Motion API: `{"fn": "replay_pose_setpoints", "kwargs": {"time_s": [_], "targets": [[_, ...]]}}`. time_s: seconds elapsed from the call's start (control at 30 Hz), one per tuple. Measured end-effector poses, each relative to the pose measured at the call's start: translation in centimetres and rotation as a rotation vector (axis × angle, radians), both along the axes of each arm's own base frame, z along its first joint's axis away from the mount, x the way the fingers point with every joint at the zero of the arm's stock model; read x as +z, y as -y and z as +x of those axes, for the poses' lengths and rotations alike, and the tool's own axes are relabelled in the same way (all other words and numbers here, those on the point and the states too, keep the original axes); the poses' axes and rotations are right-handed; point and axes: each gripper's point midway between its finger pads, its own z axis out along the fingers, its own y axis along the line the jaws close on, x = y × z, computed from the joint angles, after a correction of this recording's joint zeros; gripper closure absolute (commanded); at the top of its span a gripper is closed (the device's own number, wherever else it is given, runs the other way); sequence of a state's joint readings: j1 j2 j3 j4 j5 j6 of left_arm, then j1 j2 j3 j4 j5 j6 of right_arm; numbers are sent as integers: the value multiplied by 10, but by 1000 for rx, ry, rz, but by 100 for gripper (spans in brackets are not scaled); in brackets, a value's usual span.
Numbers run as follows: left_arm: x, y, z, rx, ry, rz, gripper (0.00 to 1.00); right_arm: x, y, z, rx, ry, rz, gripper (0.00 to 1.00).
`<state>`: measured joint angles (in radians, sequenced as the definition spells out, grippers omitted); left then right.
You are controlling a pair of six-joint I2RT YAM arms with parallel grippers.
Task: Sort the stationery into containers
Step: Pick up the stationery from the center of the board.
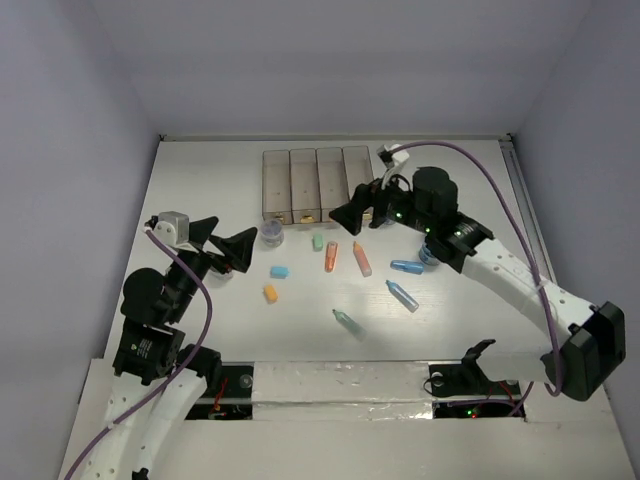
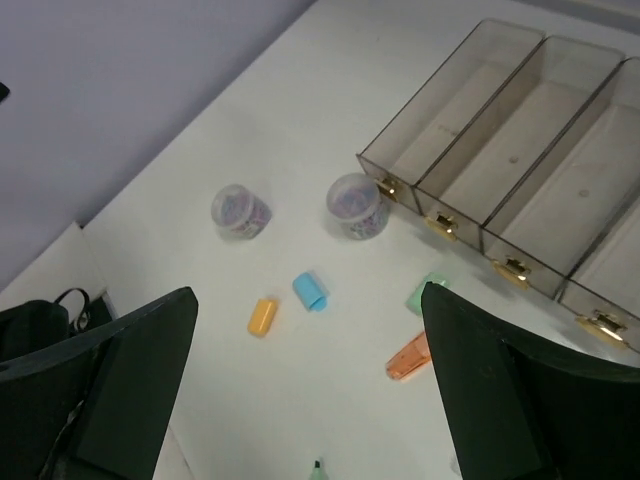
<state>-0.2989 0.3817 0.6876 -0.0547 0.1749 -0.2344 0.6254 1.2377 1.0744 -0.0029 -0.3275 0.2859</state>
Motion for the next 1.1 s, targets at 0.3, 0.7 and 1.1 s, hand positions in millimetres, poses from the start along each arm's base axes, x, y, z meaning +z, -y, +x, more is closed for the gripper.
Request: {"fn": "replay_pose_setpoints", "kwargs": {"time_s": [0.3, 0.7, 1.1], "targets": [[0, -23, 2, 126, -5, -14, 1, -53, -102, -8, 143, -50, -167, 0], [9, -65, -2, 349, 3, -68, 1, -149, -222, -6, 254, -87, -382, 0], [11, -73, -6, 387, 8, -83, 1, -224, -279, -12, 321, -99, -498, 0]]}}
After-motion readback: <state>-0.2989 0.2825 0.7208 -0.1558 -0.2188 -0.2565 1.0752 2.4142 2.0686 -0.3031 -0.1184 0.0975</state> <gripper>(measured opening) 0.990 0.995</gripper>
